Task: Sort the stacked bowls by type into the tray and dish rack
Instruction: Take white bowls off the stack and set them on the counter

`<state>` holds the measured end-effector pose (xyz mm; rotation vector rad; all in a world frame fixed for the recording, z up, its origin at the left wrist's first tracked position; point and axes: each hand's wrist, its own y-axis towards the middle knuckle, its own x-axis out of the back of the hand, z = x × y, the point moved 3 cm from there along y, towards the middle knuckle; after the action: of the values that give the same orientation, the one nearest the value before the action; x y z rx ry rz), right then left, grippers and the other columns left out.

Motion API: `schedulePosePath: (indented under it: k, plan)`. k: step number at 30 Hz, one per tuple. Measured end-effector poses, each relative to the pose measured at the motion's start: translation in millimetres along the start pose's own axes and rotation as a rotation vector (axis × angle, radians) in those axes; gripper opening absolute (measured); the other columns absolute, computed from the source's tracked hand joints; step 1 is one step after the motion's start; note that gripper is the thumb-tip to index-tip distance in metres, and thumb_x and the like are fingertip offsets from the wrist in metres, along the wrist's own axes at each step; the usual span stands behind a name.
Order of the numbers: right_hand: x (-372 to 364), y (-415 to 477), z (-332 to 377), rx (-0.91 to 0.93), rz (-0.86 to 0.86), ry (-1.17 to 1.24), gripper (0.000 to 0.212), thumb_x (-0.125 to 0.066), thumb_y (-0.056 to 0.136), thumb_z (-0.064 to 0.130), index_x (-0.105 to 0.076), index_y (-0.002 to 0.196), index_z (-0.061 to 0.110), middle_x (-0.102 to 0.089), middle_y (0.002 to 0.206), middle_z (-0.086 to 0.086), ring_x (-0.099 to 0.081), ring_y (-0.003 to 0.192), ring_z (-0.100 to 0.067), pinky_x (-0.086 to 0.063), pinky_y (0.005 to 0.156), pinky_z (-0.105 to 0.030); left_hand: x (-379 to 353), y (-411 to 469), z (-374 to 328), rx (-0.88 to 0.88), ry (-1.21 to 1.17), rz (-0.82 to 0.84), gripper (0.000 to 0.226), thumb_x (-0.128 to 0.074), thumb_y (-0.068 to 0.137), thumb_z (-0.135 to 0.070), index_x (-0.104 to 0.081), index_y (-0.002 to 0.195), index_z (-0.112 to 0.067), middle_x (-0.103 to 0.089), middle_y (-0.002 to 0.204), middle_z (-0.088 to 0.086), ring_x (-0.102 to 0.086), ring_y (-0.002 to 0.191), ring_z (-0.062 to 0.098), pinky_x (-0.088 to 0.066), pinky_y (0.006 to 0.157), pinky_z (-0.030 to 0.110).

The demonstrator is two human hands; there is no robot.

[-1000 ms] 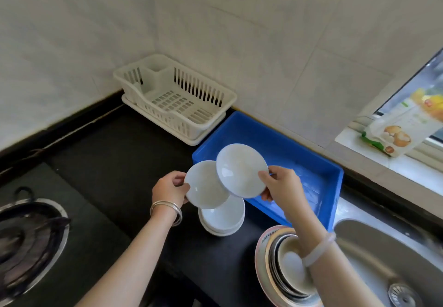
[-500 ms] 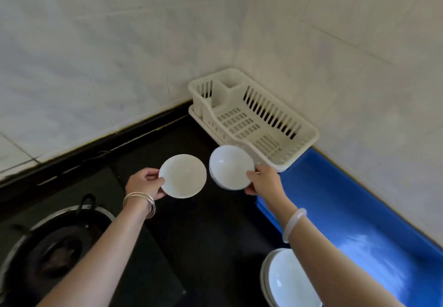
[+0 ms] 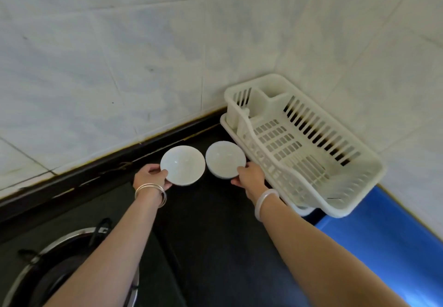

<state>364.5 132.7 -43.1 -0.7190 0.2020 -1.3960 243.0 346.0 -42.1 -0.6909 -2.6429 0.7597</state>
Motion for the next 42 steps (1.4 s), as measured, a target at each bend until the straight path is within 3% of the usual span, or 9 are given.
schedulePosePath:
  k: [4,12,15,20,23,26,30,37,42]
  plan:
    - [-13,16,-2,-0.013,-0.027,-0.018,0.012,-0.045,0.091,0.003,-0.051,0.099,0.010,-0.055,0.111,-0.011,-0.059,0.062,-0.016,-0.055,0.051,-0.026,-4,8,3,0.001,-0.012,-0.020,0.023,-0.060,0.079,0.007,-0.059,0.095,-0.010,-0.060,0.102,0.011,-0.059,0.089,0.027,-0.055,0.066,0.036]
    - [-21,26,-2,-0.016,-0.003,0.026,0.004,-0.050,0.094,0.010,-0.052,0.093,0.014,-0.059,0.100,-0.010,-0.063,0.065,-0.016,-0.054,0.049,-0.024,-3,12,11,0.042,-0.082,-0.031,0.027,-0.059,0.080,0.006,-0.059,0.103,-0.009,-0.061,0.115,0.015,-0.062,0.098,0.030,-0.056,0.070,0.036]
    - [-20,24,-6,-0.059,0.071,0.049,0.018,-0.049,0.096,0.023,-0.052,0.111,0.014,-0.062,0.093,-0.010,-0.064,0.072,-0.019,-0.053,0.048,-0.024,-3,9,16,0.055,-0.156,-0.017,0.029,-0.057,0.082,0.004,-0.057,0.107,-0.010,-0.061,0.117,0.015,-0.063,0.101,0.031,-0.054,0.069,0.033]
    - [-17,24,-14,-0.049,0.122,0.258,0.037,-0.050,0.097,0.017,-0.046,0.134,0.016,-0.057,0.122,-0.014,-0.065,0.088,-0.021,-0.056,0.062,-0.026,-12,-2,34,0.250,-0.377,0.069,0.036,-0.054,0.089,-0.008,-0.050,0.124,-0.014,-0.050,0.128,0.013,-0.060,0.084,0.023,-0.054,0.075,0.037]
    - [-20,24,-12,-0.042,0.117,0.362,0.041,-0.050,0.096,0.010,-0.046,0.137,0.011,-0.055,0.128,-0.016,-0.062,0.097,-0.021,-0.057,0.069,-0.028,-18,-6,39,0.299,-0.533,0.067,0.039,-0.056,0.088,-0.007,-0.050,0.125,-0.011,-0.049,0.131,0.013,-0.056,0.079,0.019,-0.056,0.074,0.038]
    - [-27,27,-2,-0.040,0.108,0.390,0.041,-0.050,0.096,0.008,-0.047,0.136,0.008,-0.054,0.131,-0.017,-0.059,0.111,-0.027,-0.056,0.077,-0.031,-20,-4,39,0.297,-0.577,0.049,0.035,-0.058,0.086,-0.007,-0.053,0.121,-0.012,-0.051,0.128,0.011,-0.056,0.085,0.021,-0.057,0.070,0.037]
    - [-40,34,11,-0.038,0.098,0.399,0.040,-0.050,0.096,0.008,-0.047,0.136,0.006,-0.053,0.133,-0.018,-0.057,0.117,-0.030,-0.055,0.080,-0.032,-22,4,32,0.272,-0.600,0.035,0.031,-0.059,0.086,-0.009,-0.054,0.117,-0.013,-0.050,0.129,0.012,-0.059,0.079,0.019,-0.058,0.070,0.035]
    - [-60,43,31,-0.038,0.101,0.411,0.039,-0.049,0.096,0.006,-0.046,0.135,0.004,-0.051,0.134,-0.019,-0.054,0.120,-0.032,-0.054,0.080,-0.033,-28,15,23,0.288,-0.644,-0.006,0.025,-0.058,0.087,-0.008,-0.055,0.111,-0.013,-0.047,0.131,0.012,-0.052,0.115,0.032,-0.058,0.072,0.038]
    - [-66,47,36,-0.039,0.121,0.420,0.039,-0.048,0.096,0.005,-0.046,0.135,0.004,-0.051,0.134,-0.019,-0.054,0.119,-0.032,-0.054,0.083,-0.033,-30,17,20,0.306,-0.646,-0.007,0.027,-0.058,0.086,-0.007,-0.055,0.112,-0.014,-0.047,0.132,0.010,-0.050,0.120,0.034,-0.059,0.072,0.039]
